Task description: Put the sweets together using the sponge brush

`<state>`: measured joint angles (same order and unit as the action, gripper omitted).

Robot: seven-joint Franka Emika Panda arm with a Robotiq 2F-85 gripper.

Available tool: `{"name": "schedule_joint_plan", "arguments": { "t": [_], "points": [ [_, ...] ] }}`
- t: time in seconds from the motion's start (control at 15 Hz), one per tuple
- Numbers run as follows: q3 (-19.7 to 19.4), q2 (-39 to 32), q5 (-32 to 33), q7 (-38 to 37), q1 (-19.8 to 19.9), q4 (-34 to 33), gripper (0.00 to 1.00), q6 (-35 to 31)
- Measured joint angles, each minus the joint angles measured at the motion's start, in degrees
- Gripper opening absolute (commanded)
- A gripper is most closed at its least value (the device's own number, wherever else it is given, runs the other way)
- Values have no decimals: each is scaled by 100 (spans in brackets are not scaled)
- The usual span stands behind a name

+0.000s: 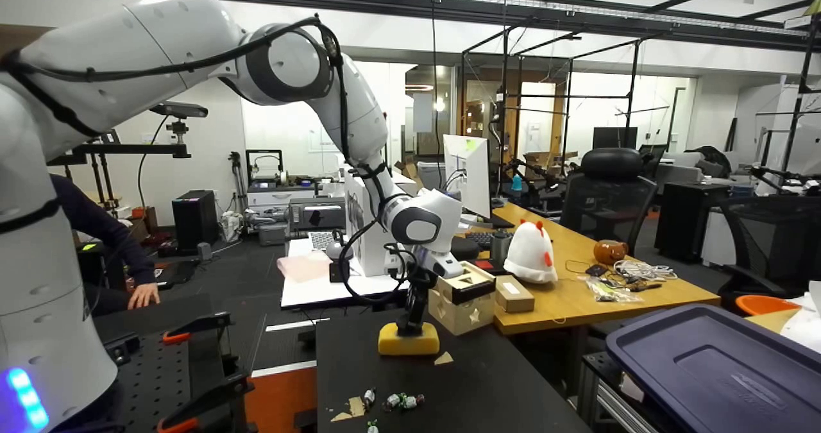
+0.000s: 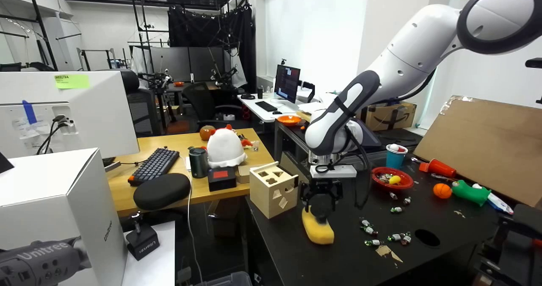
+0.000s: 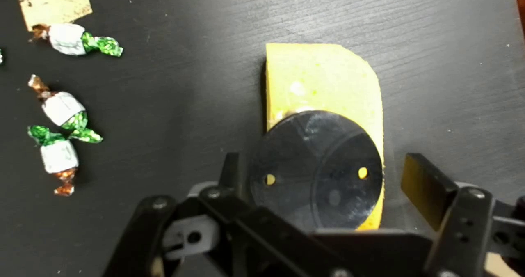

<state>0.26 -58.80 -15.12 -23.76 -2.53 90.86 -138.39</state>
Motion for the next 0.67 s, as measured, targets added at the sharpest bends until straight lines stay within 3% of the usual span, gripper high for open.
{"name": "schedule_joint_plan", "arguments": {
  "t": [0.47,0.53,0.67],
  "points": [
    [0,-51,-1,0,0,-12,100,25],
    [0,-62,-1,0,0,-19,75,25],
    [-1,-75,-1,0,0,-27,68,25]
  ]
}}
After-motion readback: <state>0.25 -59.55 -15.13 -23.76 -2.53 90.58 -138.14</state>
